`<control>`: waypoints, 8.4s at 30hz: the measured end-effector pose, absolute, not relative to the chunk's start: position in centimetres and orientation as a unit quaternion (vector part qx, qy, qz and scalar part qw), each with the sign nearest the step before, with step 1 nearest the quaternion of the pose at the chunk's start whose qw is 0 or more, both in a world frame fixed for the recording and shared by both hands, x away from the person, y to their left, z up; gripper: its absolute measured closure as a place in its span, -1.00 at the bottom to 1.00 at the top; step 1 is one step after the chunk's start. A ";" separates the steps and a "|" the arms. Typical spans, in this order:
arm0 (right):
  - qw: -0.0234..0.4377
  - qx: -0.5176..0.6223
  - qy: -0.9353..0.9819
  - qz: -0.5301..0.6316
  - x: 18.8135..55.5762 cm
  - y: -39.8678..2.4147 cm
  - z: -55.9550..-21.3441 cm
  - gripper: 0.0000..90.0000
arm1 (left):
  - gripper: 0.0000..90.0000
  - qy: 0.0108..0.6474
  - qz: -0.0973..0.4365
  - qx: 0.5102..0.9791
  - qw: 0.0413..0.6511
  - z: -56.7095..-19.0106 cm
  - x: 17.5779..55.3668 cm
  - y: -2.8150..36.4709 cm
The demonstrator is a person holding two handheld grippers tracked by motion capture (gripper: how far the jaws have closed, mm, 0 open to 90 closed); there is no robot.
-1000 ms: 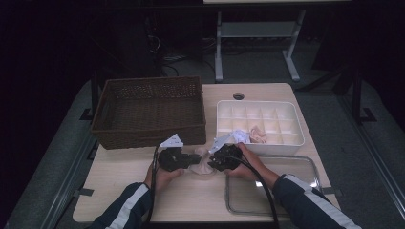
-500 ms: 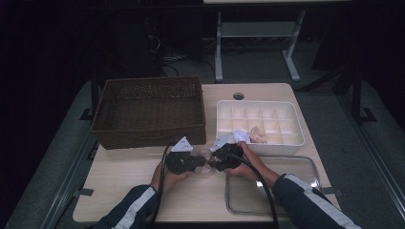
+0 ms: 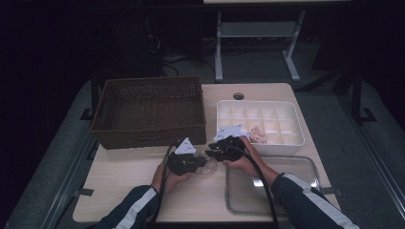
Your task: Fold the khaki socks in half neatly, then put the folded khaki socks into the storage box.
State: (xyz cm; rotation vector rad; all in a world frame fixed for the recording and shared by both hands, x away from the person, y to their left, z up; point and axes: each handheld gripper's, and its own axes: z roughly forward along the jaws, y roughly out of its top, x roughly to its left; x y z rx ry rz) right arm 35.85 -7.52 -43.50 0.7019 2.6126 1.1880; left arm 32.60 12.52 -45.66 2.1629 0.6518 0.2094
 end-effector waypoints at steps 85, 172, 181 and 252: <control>-0.034 0.165 0.906 0.389 34.6 -7.7 -45.3 -0.16 | 0.38 0.245 0.049 0.879 0.406 -46.7 29.3 13.1; 0.083 0.229 0.880 0.407 31.7 -15.0 -39.2 0.64 | -0.58 0.246 0.103 0.883 0.387 -47.6 32.4 23.7; 0.106 0.251 0.868 0.415 31.7 -17.7 -37.9 0.64 | -0.58 0.246 0.103 0.884 0.385 -47.5 32.4 23.7; 0.122 0.353 0.910 0.180 40.6 -24.7 -40.3 0.59 | -0.58 0.246 0.106 0.883 0.385 -47.6 32.6 23.6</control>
